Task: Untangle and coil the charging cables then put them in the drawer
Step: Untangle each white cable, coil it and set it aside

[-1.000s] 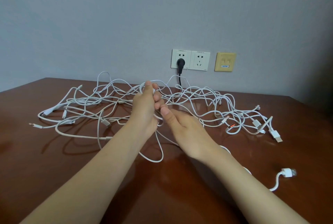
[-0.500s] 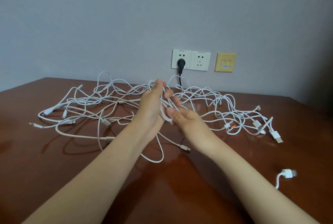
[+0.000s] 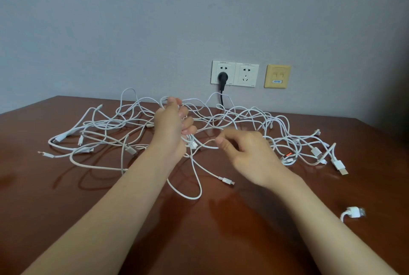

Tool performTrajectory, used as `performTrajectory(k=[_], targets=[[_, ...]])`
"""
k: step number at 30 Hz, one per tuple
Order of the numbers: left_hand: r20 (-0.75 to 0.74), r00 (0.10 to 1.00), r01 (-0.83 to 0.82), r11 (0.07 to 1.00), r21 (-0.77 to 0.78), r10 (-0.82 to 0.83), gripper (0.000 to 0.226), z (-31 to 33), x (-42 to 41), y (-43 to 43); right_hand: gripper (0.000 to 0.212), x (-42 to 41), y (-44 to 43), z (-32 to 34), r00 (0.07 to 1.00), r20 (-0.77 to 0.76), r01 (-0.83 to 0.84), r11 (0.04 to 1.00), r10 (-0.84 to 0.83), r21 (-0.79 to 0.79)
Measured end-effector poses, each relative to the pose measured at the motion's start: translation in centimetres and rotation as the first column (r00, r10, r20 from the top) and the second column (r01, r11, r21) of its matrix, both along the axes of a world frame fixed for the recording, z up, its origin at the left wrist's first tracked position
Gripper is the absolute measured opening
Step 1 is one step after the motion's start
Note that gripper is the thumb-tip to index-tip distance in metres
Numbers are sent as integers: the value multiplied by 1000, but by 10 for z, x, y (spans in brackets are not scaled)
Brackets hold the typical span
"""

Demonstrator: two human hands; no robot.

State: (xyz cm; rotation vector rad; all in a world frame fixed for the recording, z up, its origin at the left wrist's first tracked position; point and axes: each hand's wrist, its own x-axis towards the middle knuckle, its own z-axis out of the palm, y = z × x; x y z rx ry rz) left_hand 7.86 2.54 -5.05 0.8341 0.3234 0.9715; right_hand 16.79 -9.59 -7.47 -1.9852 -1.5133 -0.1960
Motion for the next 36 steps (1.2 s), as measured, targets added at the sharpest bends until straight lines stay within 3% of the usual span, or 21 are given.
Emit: performTrajectory(k=[3,7,14,16,20,23,26,29,31,36], targets=[[-76,995,-68,996,49,72,33,0,0,6,20,4,-3,6,993,117,18,997,-27,72],[-240,960,-101,978,183,144,32,-6,3,1,24,2,2,3,977,199,-102,984,72,144],[-466,879,87,931,355,96,41,-15,9,-20,17,-11,8,-1,975,-41,-205,959,216,195],[-512,859,173,936,307,9,54,-15,9,-24,10,-13,9,-2,978,-78,-174,960,195,220],[-500,823,397,903,164,-270,68,-11,6,-30,34,-11,4,5,975,-214,-1,966,58,260],[-526,751,543,827,145,-400,68,-10,2,-31,47,-12,-2,9,992,-43,122,982,-117,143],[-622,642,678,711,188,-448,58,-8,-3,-35,45,-5,-5,12,984,43,167,975,-175,149],[-699,592,746,601,287,-401,32,-11,-5,-39,30,5,-7,16,993,-109,63,970,-38,236],[-690,588,766,564,308,-422,28,-12,-5,-42,23,10,-6,16,983,-181,23,948,37,318],[-637,661,700,631,333,-397,20,-14,0,-39,27,17,-8,19,878,-434,-43,936,202,349]])
